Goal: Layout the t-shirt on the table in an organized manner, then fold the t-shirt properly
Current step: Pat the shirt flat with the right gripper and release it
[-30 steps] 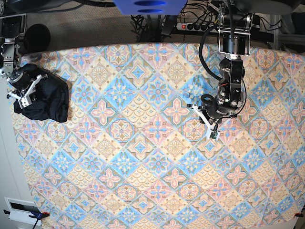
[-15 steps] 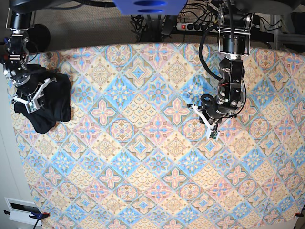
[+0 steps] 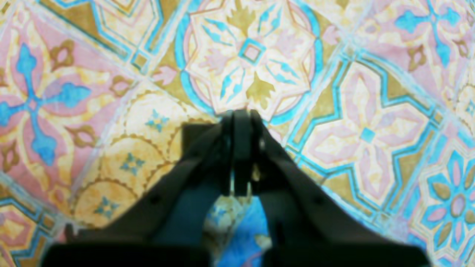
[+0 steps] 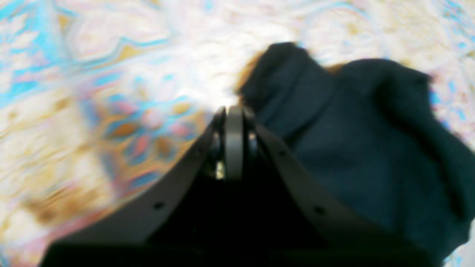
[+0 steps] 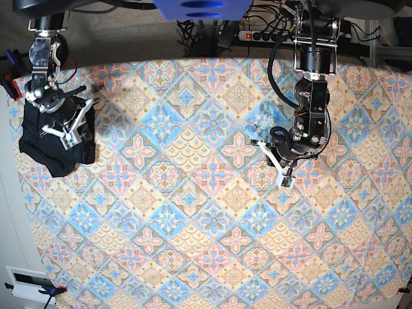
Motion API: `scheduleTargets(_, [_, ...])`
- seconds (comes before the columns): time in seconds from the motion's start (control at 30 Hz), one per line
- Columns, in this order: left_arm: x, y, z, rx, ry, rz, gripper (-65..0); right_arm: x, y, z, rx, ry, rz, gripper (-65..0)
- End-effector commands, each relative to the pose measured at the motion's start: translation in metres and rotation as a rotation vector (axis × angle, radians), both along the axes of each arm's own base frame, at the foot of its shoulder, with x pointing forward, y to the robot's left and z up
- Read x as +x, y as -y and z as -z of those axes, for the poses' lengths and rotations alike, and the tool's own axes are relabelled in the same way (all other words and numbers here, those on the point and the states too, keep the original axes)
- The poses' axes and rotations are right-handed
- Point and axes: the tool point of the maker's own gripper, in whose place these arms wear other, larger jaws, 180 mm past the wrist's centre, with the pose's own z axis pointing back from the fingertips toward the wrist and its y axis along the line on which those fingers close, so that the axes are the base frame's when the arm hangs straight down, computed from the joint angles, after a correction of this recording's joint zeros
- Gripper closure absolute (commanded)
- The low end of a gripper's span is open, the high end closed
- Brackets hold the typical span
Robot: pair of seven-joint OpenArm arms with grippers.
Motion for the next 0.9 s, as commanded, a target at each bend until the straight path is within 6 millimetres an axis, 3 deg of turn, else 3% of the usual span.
scheduleTargets(0.0, [0.01,-0.001,-0.012,-0.002,0.039,-0.002,0.0,0.006,0.001,-0.016,-0.017,0.044,-0.018,0.0])
scheduleTargets(0.1, [0.01,-0.001,-0.012,-0.002,0.04,-0.002,0.0,-0.008,-0.012,-0.025,-0.053,0.027,-0.061,0.0])
scheduleTargets(0.2, [0.011,0.0,-0.013,-0.004,0.042,0.0,0.0,-0.007,-0.03,-0.05,-0.07,0.082,-0.095,0.0])
scheduleTargets(0.3, [0.011,0.001,-0.013,-0.005,0.043,0.001,0.0,-0.001,-0.018,-0.075,-0.097,0.141,-0.038,0.0])
scheduleTargets(0.4, [0.011,0.002,-0.012,-0.007,0.043,0.001,0.0,-0.005,-0.004,-0.068,-0.085,0.106,0.064,0.0])
scheduleTargets(0.57, [0.008,0.001,-0.01,-0.008,0.036,-0.002,0.0,0.023,-0.023,-0.074,-0.007,0.147,0.105,0.0])
scheduleTargets(0.77, [0.003,0.0,-0.006,-0.008,0.025,-0.004,0.0,0.019,-0.045,-0.053,0.06,0.099,0.102,0.0])
scheduleTargets(0.87, [0.002,0.0,-0.005,-0.008,0.024,-0.004,0.0,0.014,-0.045,-0.036,0.083,0.052,0.12,0.0])
